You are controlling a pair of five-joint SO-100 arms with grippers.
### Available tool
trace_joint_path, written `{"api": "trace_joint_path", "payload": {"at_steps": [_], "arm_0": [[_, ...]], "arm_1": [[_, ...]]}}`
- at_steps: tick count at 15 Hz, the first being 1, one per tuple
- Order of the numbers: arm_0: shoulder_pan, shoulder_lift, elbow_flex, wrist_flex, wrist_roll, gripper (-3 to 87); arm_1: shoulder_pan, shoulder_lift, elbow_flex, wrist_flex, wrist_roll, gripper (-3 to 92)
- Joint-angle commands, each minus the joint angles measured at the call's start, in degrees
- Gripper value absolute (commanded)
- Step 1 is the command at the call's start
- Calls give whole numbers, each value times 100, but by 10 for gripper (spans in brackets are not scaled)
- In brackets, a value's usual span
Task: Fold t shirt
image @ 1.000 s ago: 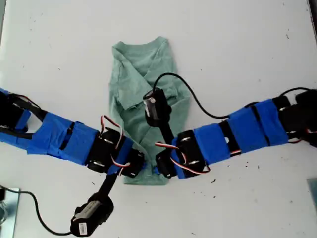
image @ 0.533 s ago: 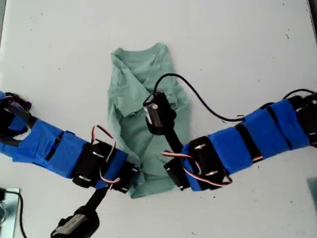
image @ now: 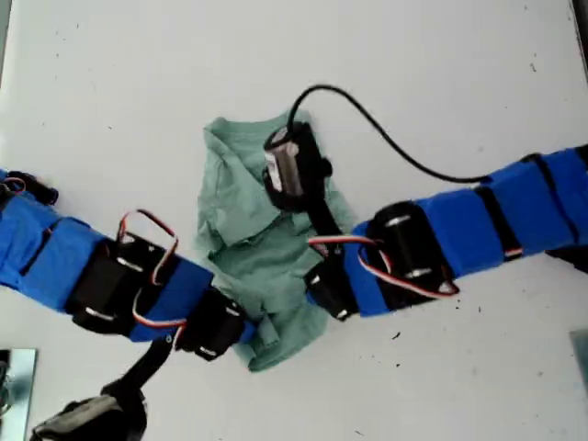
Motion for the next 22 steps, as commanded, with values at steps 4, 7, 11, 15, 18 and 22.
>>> {"api": "trace_joint_path", "payload": {"at_steps": [4, 7, 11, 15, 18, 22], "arm_0": [[-2408, 3384, 3261, -782, 888, -1], [-3023, 3647, 4069, -1283, 1397, 54], [-4351, 5309, 4201, -1635, 1978, 292], [-5194, 8271, 6407, -1978, 1978, 190], [-4834, 11417, 8912, -1898, 1547, 130], [-3120, 12946, 10837, -1652, 352, 120]], "arm_1": [[2654, 1011, 984, -949, -1626, 5], [3190, 809, 1046, -1617, -1837, 84], [4219, 1916, 1670, -2136, -1890, 294], [4922, 4966, 4729, -2408, -1696, 267], [4869, 7919, 7655, -2162, -1389, 238], [3647, 12524, 11443, -1195, -149, 209]]}}
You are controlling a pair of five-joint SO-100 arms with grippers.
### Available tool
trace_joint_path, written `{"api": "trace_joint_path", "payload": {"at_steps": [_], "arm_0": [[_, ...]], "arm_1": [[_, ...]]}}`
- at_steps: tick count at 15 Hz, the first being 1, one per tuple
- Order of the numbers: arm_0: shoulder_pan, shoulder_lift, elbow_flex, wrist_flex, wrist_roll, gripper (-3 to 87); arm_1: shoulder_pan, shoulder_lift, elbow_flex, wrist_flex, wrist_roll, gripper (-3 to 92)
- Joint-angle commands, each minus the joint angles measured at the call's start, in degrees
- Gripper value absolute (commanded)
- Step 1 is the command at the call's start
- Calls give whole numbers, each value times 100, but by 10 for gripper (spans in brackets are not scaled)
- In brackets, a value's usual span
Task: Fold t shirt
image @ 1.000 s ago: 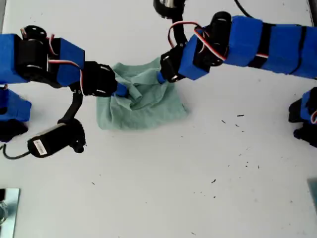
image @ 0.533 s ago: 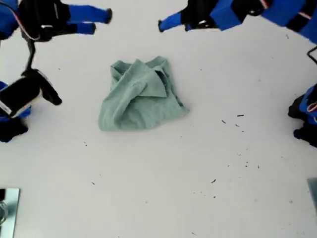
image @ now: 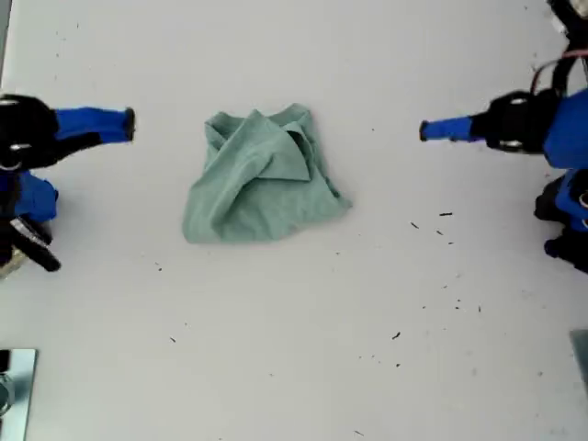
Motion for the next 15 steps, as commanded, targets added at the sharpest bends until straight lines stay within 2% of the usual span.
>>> {"api": "trace_joint_path", "payload": {"at_steps": [1, 2, 3, 4, 5, 6, 7, 8, 11, 15], "arm_0": [[703, 211, 554, 316, -703, 85], [1002, 211, 923, 220, -932, 37], [1204, 211, 1274, 0, -888, 65], [1292, 211, 1600, 53, -1354, 84], [1380, 185, 1512, 281, -1362, 109], [1652, 193, 1512, 281, -1169, 121], [1890, 193, 1512, 281, -1169, 122], [2083, 193, 1512, 281, -1169, 122], [2452, 193, 1512, 281, -1169, 122], [2479, 193, 1512, 281, -1169, 122]], "arm_1": [[-809, 1468, 1345, 729, 756, 223], [-1116, 1477, 1837, 817, 1187, 225], [-1160, 1477, 2364, 782, 1389, 212], [-1178, 1397, 2408, 694, 993, 211], [-1160, 1468, 2443, 615, 1380, 205], [-1020, 1468, 2443, 606, 1090, 205], [-932, 1468, 2443, 606, -105, 204], [-914, 1468, 2443, 615, -1775, 204], [-940, 1468, 2417, 677, -1723, 166], [-940, 1468, 2417, 677, -1723, 161]]}}
